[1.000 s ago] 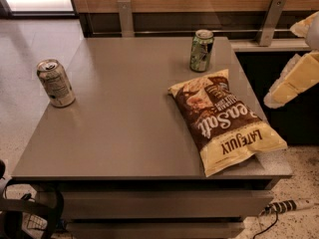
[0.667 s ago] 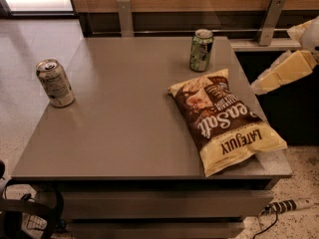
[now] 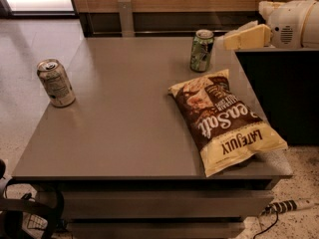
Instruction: Move green can near 7up can
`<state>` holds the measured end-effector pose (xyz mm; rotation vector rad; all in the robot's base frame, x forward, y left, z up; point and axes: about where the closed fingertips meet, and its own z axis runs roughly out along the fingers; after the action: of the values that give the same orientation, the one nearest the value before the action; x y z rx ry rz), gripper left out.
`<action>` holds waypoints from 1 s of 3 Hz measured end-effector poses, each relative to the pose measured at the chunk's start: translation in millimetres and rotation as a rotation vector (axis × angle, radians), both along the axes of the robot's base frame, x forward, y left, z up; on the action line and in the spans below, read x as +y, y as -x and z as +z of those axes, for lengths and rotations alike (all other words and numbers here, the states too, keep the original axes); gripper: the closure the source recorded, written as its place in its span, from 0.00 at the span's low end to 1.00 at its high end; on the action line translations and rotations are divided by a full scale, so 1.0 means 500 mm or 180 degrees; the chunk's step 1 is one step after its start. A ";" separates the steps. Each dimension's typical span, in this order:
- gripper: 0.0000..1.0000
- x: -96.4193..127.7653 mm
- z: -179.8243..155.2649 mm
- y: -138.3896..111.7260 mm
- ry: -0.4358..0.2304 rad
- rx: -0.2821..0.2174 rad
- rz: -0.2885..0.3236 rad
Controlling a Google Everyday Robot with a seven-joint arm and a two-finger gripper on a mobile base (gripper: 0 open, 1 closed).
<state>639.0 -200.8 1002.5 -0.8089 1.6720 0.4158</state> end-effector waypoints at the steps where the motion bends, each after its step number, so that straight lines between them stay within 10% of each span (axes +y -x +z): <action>1: 0.00 0.013 0.010 -0.017 -0.0085 -0.0089 -0.0002; 3: 0.00 0.046 -0.065 -0.126 -0.0300 0.0002 -0.0091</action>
Offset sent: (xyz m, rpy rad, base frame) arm 0.0266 0.0101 -0.0074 0.0486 -0.0128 -0.0432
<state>702.2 -177.8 970.0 -0.7146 1.6501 0.4714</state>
